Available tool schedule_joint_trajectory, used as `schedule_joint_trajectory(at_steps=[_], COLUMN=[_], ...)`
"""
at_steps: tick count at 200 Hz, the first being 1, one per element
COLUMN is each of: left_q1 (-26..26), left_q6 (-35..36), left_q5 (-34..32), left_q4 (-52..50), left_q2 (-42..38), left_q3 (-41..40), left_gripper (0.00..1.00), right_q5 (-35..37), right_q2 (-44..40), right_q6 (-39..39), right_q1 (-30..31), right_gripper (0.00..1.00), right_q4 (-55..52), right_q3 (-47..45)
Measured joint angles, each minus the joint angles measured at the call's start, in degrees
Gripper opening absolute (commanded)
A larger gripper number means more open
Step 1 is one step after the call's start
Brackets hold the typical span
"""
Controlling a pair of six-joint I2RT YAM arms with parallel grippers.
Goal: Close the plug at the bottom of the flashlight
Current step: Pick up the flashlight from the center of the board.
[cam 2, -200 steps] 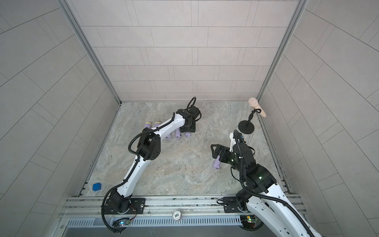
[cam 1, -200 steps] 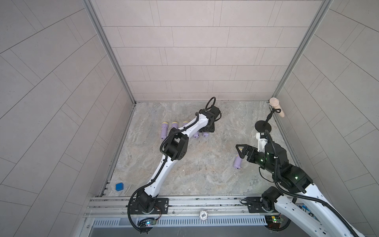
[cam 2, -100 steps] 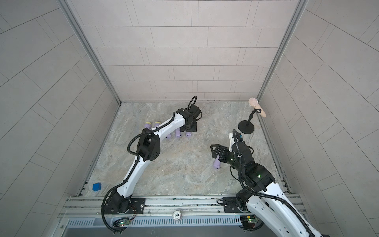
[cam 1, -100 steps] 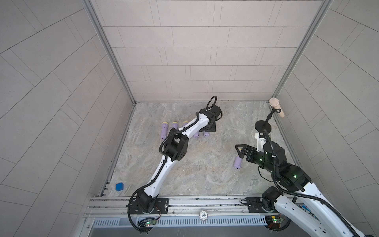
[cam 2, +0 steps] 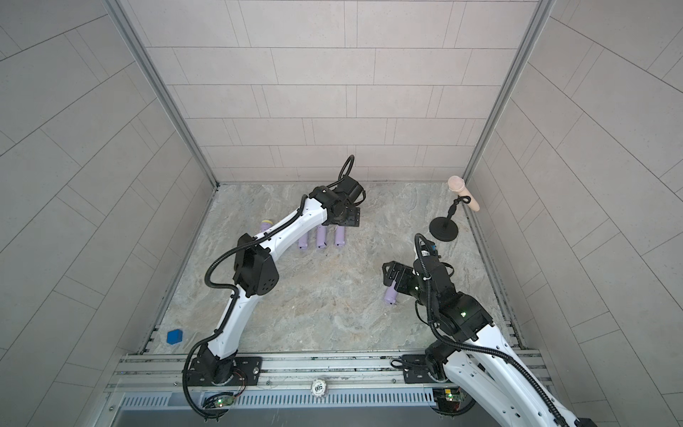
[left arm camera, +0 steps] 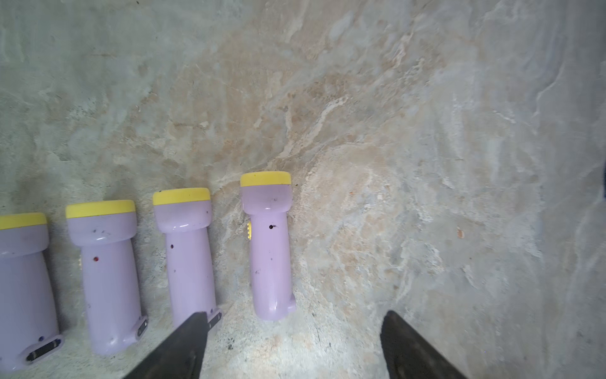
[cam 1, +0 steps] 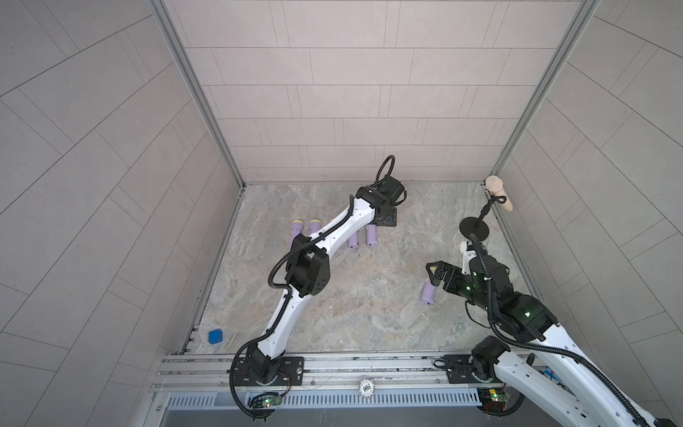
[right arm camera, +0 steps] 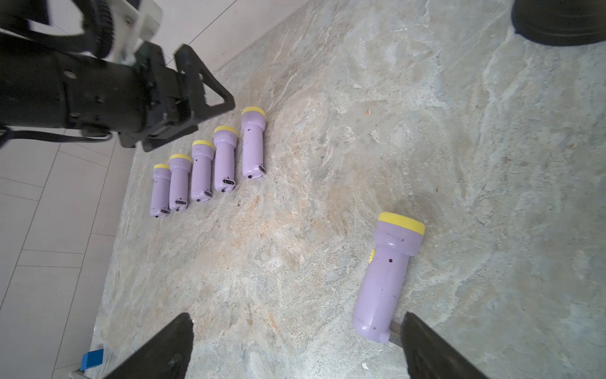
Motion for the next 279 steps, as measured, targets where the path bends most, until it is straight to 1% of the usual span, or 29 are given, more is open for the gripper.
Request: schedule_joint_trajectory(at_steps=[11, 18, 29, 57, 92, 123, 162, 200, 246, 279], left_q1=[-0.4, -0.7, -1.2, -3.0, -6.6, -9.9, -14.0, -17.4, -21.4, -23.5], left_q6=[0.2, 0.2, 0.1, 0.3, -0.5, -2.2, -4.2, -5.5, -6.1, -6.1], left_q5=[0.0, -0.1, -0.5, -2.1, -3.8, -4.2, -3.7, -2.6, -1.1, 0.4], left_q4=[0.2, 0.3, 1.0, 1.8, 4.1, 6.0, 8.2, 9.6, 10.3, 10.2], left_q2=[-2.6, -4.3, -7.0, -12.4, -18.5, -22.6, -23.1, -21.7, -16.9, -13.2], left_q3=[-2.1, -3.8, -7.1, -14.5, -24.3, -30.0, -32.3, -32.5, -31.4, -28.7], left_gripper=[0.9, 0.97, 0.99, 0.99, 0.99, 1.0, 1.0, 0.99, 0.99, 1.0], right_q5=[0.7, 1.2, 2.1, 4.1, 5.6, 6.9, 7.7, 8.2, 8.2, 9.0], right_q2=[0.0, 0.0, 0.0, -0.4, -1.4, -1.4, -1.5, -2.4, -2.7, -2.8], right_q6=[0.0, -0.1, -0.5, -1.6, -2.3, -3.1, -3.2, -2.9, -2.8, -2.8], right_q1=[0.0, 0.0, -0.1, -0.7, -1.6, -3.2, -5.9, -7.8, -8.2, -8.3], right_gripper=[1.0, 1.0, 0.99, 1.0, 1.0, 1.0, 1.0, 1.0, 1.0, 1.0], right_q4=[-1.0, -1.9, -3.5, -6.8, -10.5, -14.4, -18.4, -21.1, -23.2, -25.1], right_q3=[0.1, 0.3, 1.0, 3.4, 5.2, 7.3, 9.5, 11.5, 14.2, 17.6])
